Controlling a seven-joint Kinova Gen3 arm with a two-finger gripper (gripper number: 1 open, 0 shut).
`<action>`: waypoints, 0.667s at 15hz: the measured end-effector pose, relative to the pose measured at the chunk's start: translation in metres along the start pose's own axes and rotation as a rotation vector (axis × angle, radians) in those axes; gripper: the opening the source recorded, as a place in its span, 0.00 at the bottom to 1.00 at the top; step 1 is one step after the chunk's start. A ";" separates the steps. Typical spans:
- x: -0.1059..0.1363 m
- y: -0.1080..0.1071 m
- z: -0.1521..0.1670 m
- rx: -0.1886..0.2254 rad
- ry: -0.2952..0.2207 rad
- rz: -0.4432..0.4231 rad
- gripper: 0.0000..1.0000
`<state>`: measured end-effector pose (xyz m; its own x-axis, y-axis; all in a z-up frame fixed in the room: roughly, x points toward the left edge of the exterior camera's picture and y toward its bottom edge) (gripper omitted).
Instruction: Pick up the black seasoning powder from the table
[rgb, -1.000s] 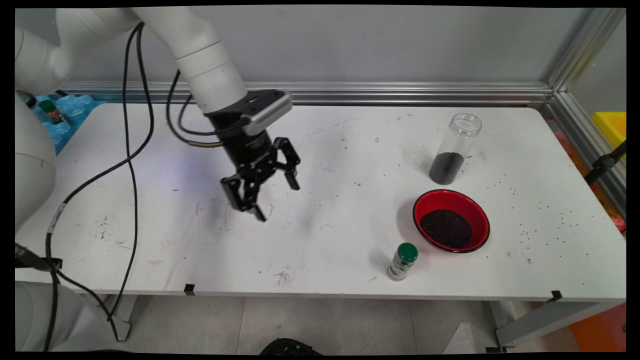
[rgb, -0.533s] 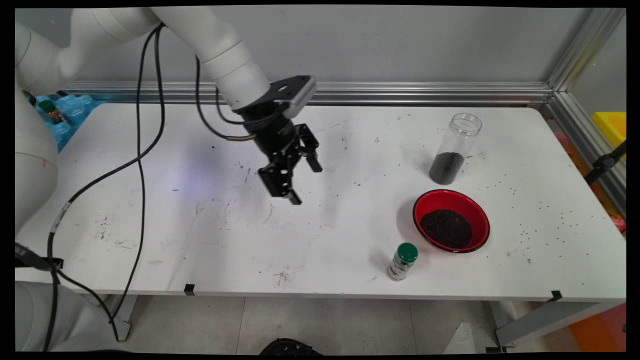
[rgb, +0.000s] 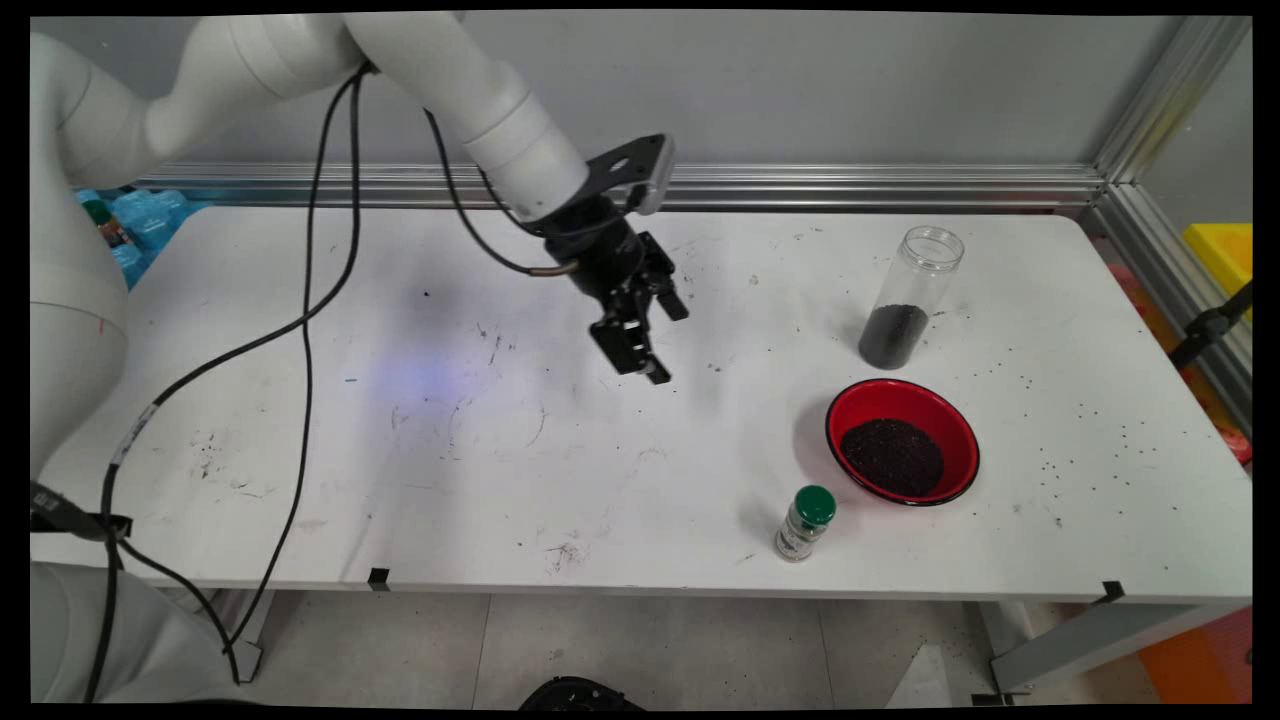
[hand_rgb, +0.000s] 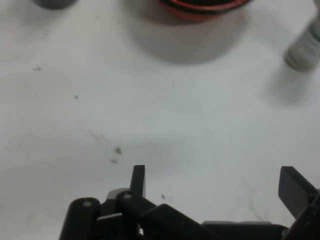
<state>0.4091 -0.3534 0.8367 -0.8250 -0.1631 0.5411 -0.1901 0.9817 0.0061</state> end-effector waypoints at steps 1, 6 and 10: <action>0.002 -0.003 0.005 0.010 0.010 -0.015 1.00; 0.011 -0.019 0.035 0.050 0.057 -0.074 1.00; 0.021 -0.033 0.062 0.076 0.092 -0.107 1.00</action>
<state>0.3653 -0.3955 0.7953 -0.7465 -0.2529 0.6154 -0.3166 0.9485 0.0057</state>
